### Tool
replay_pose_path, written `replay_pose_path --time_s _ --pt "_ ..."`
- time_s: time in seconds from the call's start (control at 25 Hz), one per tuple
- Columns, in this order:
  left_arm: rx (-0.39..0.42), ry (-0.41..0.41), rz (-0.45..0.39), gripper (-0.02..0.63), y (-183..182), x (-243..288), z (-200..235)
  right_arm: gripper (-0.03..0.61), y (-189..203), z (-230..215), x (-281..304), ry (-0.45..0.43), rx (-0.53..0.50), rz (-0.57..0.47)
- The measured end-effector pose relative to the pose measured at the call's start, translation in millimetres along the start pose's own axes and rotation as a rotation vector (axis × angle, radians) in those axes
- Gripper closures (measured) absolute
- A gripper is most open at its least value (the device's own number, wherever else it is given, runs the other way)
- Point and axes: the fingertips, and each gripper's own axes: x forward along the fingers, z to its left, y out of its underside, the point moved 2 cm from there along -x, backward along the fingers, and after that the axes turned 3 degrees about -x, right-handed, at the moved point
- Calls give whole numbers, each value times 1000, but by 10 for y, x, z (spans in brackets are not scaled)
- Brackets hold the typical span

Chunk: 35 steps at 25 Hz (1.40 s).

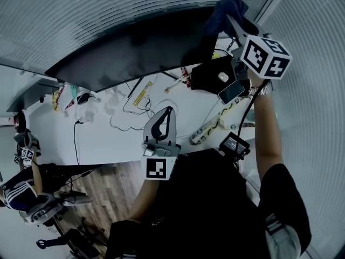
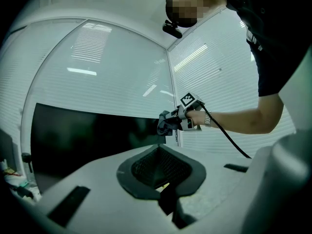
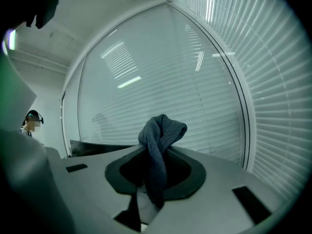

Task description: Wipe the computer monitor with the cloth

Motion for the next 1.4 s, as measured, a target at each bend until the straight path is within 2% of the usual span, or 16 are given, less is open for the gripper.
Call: replay_pose_path --time_s 0.16,0.44,1.04,1.4 --pt "-7 -1 -14 606 -10 -6 -4 500 59 -7 -9 3 22 -5" --pt "2 2 -5 606 32 -32 -68 503 273 -58 -47 29 -5 26" --pt "-17 -24 28 606 45 -21 11 503 660 -92 84 32 -13 131" --pt "-3 -19 45 606 138 32 -24 504 1033 -176 117 31 3 199"
